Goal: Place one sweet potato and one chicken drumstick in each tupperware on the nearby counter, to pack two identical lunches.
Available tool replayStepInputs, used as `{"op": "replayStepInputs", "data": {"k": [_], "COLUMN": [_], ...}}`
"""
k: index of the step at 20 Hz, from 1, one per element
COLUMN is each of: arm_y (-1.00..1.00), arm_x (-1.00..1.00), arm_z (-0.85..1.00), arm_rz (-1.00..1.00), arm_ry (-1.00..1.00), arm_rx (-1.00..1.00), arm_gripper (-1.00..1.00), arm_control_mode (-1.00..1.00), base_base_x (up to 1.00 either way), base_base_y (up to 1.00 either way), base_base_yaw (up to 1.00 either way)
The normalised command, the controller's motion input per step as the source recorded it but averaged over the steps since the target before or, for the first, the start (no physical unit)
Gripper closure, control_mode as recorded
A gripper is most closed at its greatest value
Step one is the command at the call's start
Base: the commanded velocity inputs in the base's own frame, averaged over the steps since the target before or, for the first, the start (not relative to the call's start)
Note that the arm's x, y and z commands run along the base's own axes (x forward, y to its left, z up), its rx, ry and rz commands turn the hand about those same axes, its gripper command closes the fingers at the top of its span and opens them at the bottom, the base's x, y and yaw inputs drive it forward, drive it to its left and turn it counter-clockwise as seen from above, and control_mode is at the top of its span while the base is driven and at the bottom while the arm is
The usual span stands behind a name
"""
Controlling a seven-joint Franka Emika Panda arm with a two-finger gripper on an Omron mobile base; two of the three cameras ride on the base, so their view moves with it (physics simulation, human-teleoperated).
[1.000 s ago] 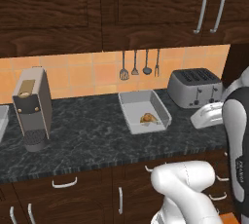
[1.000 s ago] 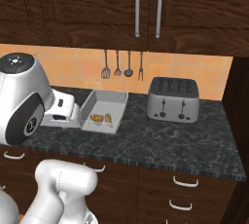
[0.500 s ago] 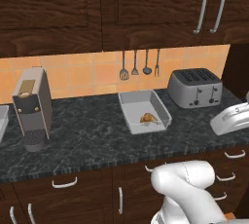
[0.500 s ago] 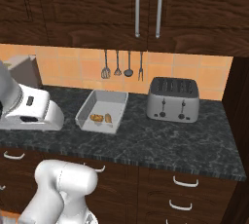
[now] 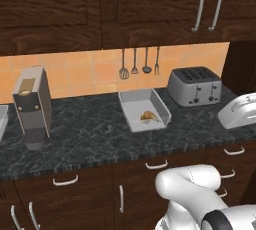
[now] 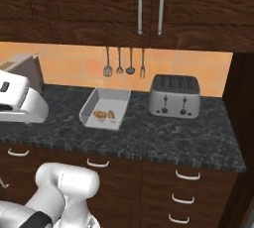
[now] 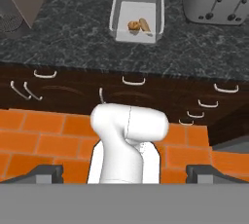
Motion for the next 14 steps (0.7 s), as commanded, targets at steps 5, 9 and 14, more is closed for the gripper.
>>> {"op": "replayStepInputs", "data": {"k": [5,9,14], "arm_y": [0.0,0.0,0.0], "arm_x": [0.0,0.0,0.0], "arm_z": [0.0,0.0,0.0], "arm_rz": [0.0,0.0,0.0], "arm_ry": [0.0,0.0,0.0], "arm_rx": [0.0,0.0,0.0], "arm_gripper": [-1.0,-1.0,-1.0], "arm_control_mode": [1.0,1.0,1.0], "base_base_x": [-0.75,-0.09,-0.02], "base_base_y": [-0.07,-0.69,-1.0], "base_base_yaw": [-0.12,-0.11,-0.02]}}
